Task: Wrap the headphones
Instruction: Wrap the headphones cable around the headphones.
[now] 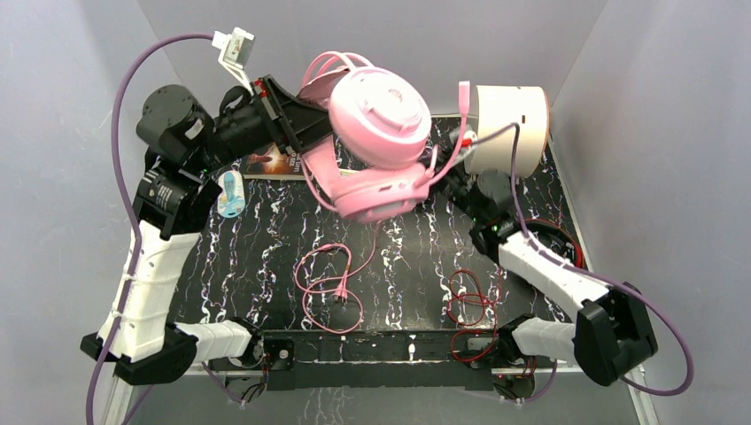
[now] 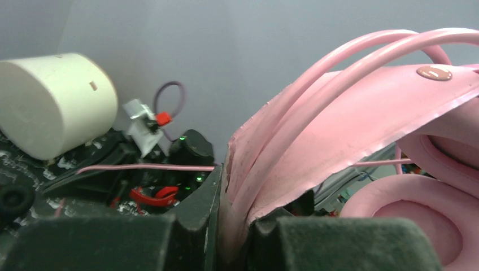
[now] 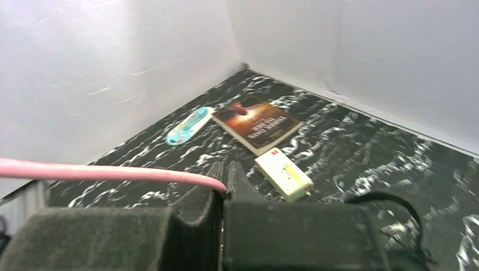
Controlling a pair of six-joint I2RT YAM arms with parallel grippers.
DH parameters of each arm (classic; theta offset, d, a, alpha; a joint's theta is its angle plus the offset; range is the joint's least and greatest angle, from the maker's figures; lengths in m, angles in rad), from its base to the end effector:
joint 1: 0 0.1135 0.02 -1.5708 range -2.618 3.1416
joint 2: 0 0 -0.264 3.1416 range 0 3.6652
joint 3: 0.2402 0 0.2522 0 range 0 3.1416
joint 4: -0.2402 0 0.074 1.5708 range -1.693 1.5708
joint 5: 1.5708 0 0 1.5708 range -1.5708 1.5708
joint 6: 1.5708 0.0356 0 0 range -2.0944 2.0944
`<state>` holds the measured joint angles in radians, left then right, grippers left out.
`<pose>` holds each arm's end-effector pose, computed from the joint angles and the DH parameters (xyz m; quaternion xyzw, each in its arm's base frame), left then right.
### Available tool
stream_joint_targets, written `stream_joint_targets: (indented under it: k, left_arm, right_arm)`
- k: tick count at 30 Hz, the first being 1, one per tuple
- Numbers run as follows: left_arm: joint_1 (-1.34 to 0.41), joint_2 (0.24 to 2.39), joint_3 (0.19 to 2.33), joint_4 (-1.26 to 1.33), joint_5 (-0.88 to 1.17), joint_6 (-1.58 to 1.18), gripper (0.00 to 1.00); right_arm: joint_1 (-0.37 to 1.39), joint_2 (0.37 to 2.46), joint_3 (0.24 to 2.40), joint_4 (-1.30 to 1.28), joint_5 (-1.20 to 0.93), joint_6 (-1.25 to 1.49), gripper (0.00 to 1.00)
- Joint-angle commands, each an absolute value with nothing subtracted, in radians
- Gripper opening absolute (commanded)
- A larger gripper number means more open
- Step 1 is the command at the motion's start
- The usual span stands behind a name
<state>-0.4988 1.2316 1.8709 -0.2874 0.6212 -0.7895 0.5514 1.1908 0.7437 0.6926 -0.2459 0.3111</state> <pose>0.1566 -0.1089 0.5922 0.1690 0.5756 -0.6087 0.5192 0.2290 0.1510 0.3332 -0.1692 0.5946 0.3956 0.6792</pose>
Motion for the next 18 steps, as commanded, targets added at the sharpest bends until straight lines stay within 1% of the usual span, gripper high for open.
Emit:
stream_joint_targets:
  k: [1, 2, 6, 10, 13, 16, 18]
  left_arm:
    - [-0.497, 1.204, 1.793, 0.088, 0.69, -0.994, 0.0]
    - [-0.497, 1.206, 1.781, 0.087, 0.648, -1.012, 0.0]
    - [-0.496, 1.179, 1.706, 0.111, 0.398, -1.081, 0.0]
    - [-0.496, 1.137, 1.638, 0.113, 0.067, -1.072, 0.0]
    - [-0.496, 1.118, 1.583, 0.118, -0.173, -1.067, 0.0]
    - [-0.497, 1.093, 1.527, 0.144, -0.364, -0.953, 0.0]
    - [-0.497, 1.086, 1.529, 0.106, -0.512, -0.82, 0.0]
  right_arm:
    - [0.553, 1.322, 0.933, 0.494, -0.581, 0.278, 0.0]
    - [0.57, 1.344, 0.944, 0.504, -0.612, 0.294, 0.0]
    - [0.695, 1.411, 0.951, 0.566, -0.578, 0.34, 0.0]
    - [0.828, 1.54, 1.054, 0.489, -0.565, 0.383, 0.0]
    - [0.878, 1.618, 1.115, 0.44, -0.566, 0.428, 0.0]
    - [0.917, 1.629, 1.172, 0.351, -0.569, 0.427, 0.0]
    - [0.94, 1.589, 1.161, 0.311, -0.553, 0.433, 0.0]
